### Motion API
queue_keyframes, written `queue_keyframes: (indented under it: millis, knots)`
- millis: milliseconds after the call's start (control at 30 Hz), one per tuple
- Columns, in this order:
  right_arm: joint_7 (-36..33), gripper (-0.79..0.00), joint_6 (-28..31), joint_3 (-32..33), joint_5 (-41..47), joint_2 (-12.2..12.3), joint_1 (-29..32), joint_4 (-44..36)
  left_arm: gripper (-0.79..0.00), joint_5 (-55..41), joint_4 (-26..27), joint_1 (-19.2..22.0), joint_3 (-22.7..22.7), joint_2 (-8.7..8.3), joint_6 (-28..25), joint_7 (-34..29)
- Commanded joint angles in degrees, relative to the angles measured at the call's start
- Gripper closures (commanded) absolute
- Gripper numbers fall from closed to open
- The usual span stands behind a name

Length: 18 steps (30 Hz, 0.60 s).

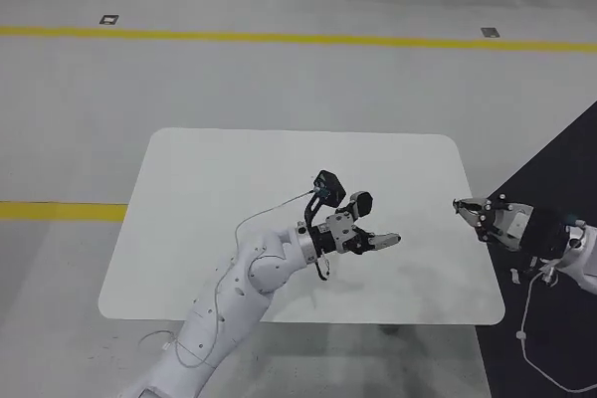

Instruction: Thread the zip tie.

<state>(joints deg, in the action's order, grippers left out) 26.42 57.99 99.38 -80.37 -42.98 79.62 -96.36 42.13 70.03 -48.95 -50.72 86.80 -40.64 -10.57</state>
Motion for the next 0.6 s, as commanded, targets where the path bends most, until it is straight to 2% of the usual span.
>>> queue_keyframes:
  millis: [0,133,233,267,333,567]
  knots:
    - [0.1,0.0,0.0,0.0,-0.1,0.0,0.0,0.0,-0.785,0.0,0.0,0.0,0.0,-0.01,0.0,-0.1]
    - [-1.2,0.0,-0.3,-0.5,1.3,-0.1,0.6,-0.6,-0.785,0.0,0.1,-0.2,0.1,0.0,0.2,-0.1]
    - [-2.6,0.0,-0.9,-0.8,2.1,-0.2,0.8,-2.0,-0.785,2.3,2.5,-1.1,1.2,0.1,1.5,0.3]
    - [-2.9,0.0,-1.1,-0.8,2.4,-0.3,0.9,-2.4,-0.754,3.3,2.8,-1.3,1.6,0.16,1.9,0.6]
    - [-3.6,0.0,-2.2,-0.8,2.9,-0.3,1.1,-3.0,-0.785,4.4,3.2,-1.2,2.3,0.33,2.1,1.1]
    - [-5.1,0.0,-4.4,-1.9,2.6,-0.7,2.6,-6.3,-0.785,7.3,3.6,-0.6,4.1,0.87,1.2,4.4]
